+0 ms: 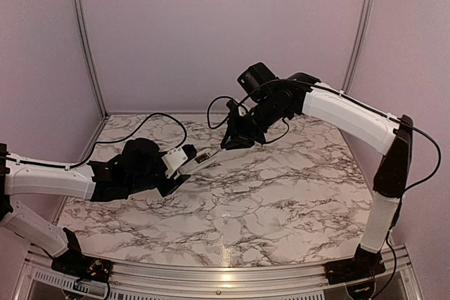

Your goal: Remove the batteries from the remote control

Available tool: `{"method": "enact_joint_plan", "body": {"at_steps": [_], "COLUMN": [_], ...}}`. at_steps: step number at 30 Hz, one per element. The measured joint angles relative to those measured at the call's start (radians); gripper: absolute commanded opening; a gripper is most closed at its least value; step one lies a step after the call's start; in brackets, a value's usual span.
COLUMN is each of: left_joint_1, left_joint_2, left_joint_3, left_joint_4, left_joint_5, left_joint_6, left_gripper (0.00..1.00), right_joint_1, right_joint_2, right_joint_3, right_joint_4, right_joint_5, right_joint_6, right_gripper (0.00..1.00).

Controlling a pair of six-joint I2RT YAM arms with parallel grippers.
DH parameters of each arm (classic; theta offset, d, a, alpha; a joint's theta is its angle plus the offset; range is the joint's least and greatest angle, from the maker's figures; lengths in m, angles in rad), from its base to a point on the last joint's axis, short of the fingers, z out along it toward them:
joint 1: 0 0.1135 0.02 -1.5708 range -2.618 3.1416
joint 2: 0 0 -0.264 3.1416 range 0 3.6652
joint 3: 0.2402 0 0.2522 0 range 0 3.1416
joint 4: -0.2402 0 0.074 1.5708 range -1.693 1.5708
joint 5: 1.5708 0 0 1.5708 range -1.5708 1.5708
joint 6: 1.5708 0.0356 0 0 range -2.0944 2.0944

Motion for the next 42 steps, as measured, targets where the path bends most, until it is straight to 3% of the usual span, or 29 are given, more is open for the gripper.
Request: {"method": "enact_joint_plan", "body": {"at_steps": [10,29,42], "left_joint_1": [-0.019,-0.045,-0.107], "left_joint_2": [0.0,-0.013,-0.014], "left_joint_3": [0.0,0.008,0.008], "left_joint_4": [0.0,-0.013,-0.019], "left_joint_5": [-0.095,-0.061,-0.166], "left_joint_6": [0.076,0.165,0.369], "left_gripper": [0.01,0.0,0.0], "right_joint_1": [0.0,0.0,0.0], "right_joint_2": [0.041,0.126,0.134], "right_joint_3": [0.047,0.126,0.153], "right_joint_4": [-0.004,-0.037,-0.116], "right_joint_5": [-0.007,-0.001,0.003], "right_joint_6": [-0.001,-0.007,-0.038], "right_gripper": [0.0,0.0,0.0]}}
